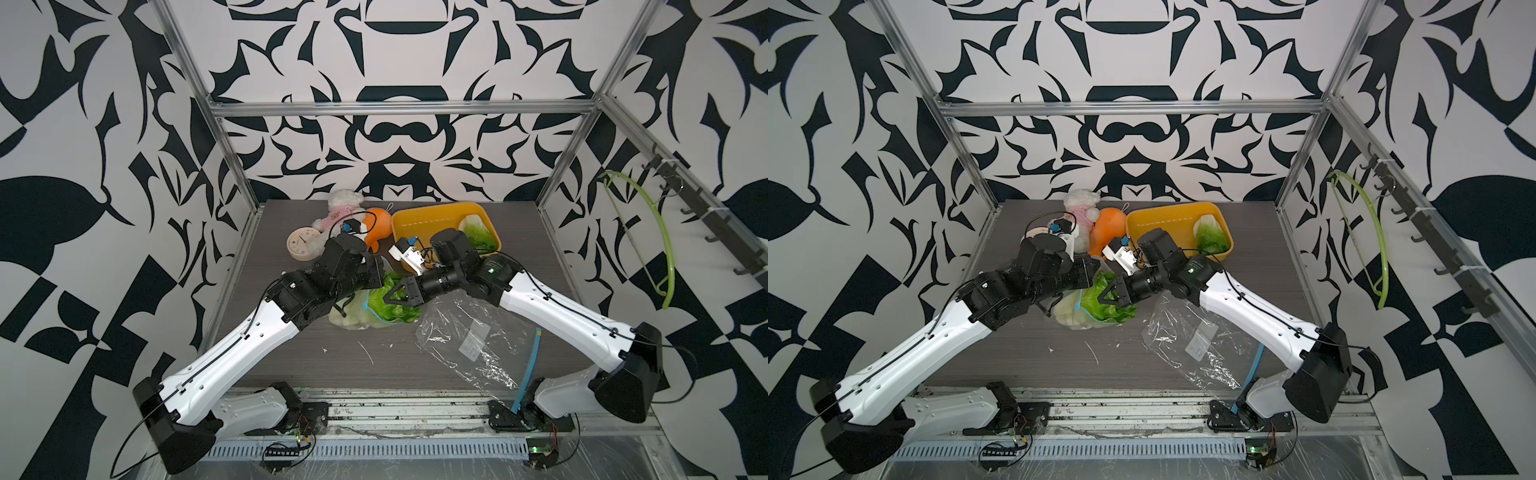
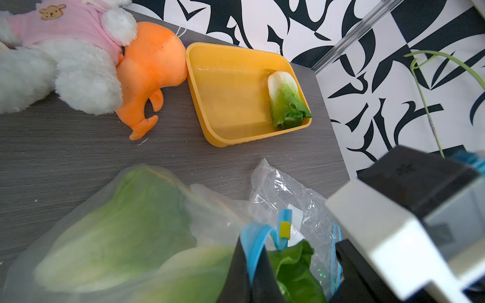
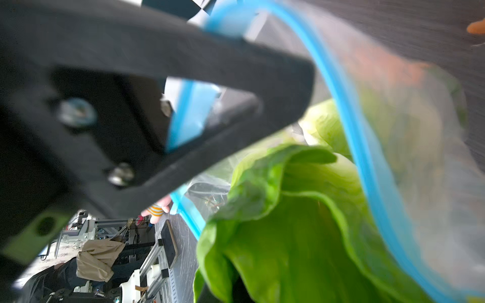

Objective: Put the chinese cabbages into a zipper bag and zip it
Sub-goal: Place the Chinese cabbage in the zipper food storage bag, then adjust the zipper food storage bag at the center of the board.

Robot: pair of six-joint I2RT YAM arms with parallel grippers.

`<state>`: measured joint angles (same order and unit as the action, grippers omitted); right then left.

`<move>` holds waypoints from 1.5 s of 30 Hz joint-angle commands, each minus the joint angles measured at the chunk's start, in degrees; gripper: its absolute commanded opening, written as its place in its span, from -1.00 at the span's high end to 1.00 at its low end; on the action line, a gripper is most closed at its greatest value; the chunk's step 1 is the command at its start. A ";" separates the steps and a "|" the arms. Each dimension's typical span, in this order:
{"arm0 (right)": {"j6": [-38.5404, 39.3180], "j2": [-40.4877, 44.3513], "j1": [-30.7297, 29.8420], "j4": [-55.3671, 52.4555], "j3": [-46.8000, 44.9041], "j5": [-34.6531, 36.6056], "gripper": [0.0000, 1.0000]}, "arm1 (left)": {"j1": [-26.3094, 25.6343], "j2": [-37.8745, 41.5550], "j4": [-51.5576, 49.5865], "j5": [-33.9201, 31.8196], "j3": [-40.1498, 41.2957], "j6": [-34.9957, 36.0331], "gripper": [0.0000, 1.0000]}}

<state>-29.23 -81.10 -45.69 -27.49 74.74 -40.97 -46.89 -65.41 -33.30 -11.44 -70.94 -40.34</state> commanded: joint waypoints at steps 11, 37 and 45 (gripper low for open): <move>-1.64 13.31 -0.53 -20.46 6.24 27.48 -0.03 | -0.13 2.38 0.35 -6.81 0.66 -3.49 1.00; -19.11 10.00 -1.68 -4.68 -7.10 27.79 0.54 | -0.13 3.21 2.10 -6.58 2.66 -4.14 1.00; -17.63 8.51 -1.66 -4.25 -7.07 28.14 0.70 | -0.14 3.20 1.97 -6.38 2.65 -4.00 1.00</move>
<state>-48.10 -72.31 -47.05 -33.12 65.93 -13.69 -46.89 -63.37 -32.53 -17.19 -68.75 -44.16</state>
